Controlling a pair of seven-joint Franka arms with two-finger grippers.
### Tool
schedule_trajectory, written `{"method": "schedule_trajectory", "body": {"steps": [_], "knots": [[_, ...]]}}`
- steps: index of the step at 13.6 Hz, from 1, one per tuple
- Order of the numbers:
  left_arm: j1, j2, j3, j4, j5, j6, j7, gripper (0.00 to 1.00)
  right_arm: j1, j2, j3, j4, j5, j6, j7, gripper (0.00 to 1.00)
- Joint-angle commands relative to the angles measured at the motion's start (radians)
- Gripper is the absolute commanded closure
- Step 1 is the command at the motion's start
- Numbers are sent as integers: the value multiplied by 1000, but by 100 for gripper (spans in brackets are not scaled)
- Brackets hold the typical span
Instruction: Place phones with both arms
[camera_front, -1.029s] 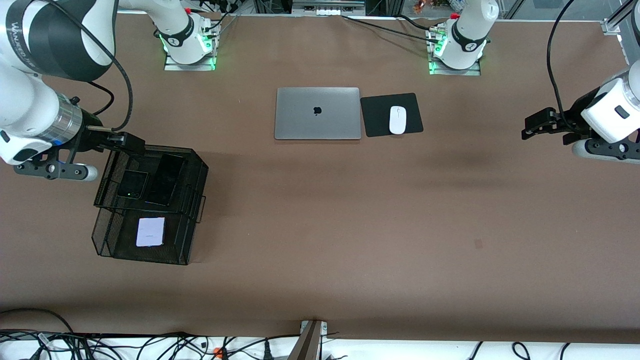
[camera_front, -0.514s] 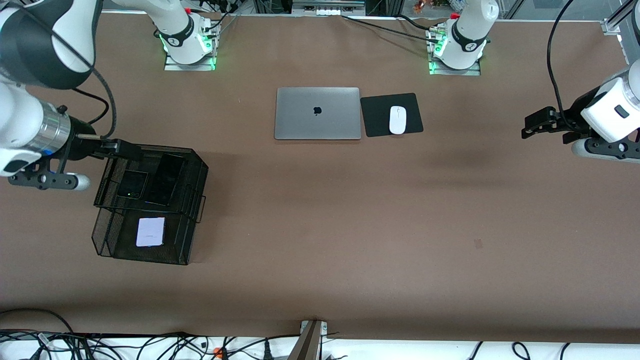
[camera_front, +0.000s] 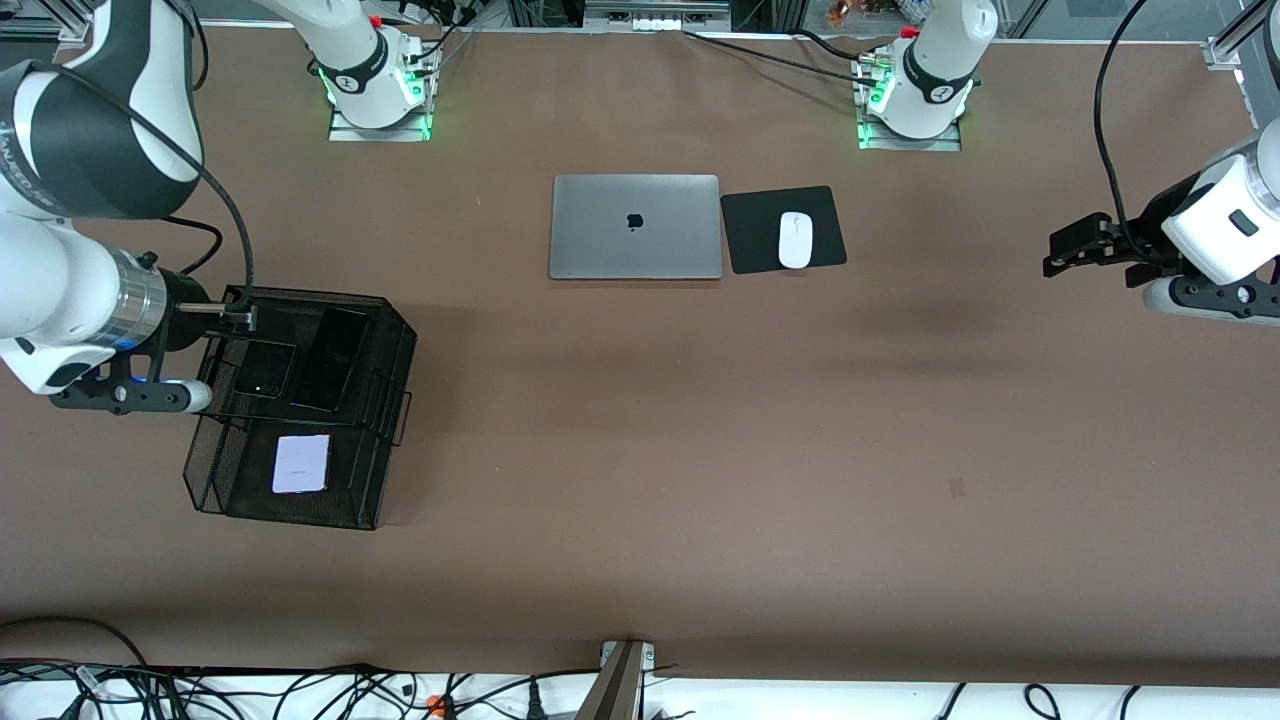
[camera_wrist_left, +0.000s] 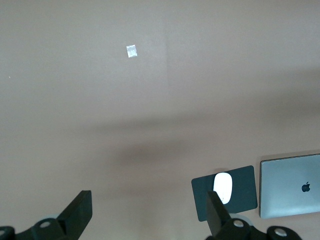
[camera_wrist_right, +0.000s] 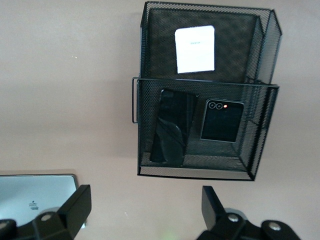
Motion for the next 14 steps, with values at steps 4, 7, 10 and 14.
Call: {"method": "schedule_trajectory", "body": {"steps": [4, 7, 10, 14], "knots": [[-8, -7, 5, 12, 23, -18, -11, 0, -182, -283, 228, -411, -106, 248, 21, 2], [-8, -7, 5, 12, 23, -19, -11, 0, -243, -337, 308, -504, -167, 311, 23, 1], [-8, -7, 5, 12, 23, -30, -11, 0, -254, -348, 311, -508, -184, 302, 12, 0], [-8, -7, 6, 12, 24, -30, -9, 0, -262, -341, 313, -498, -177, 301, 23, 0]]}}
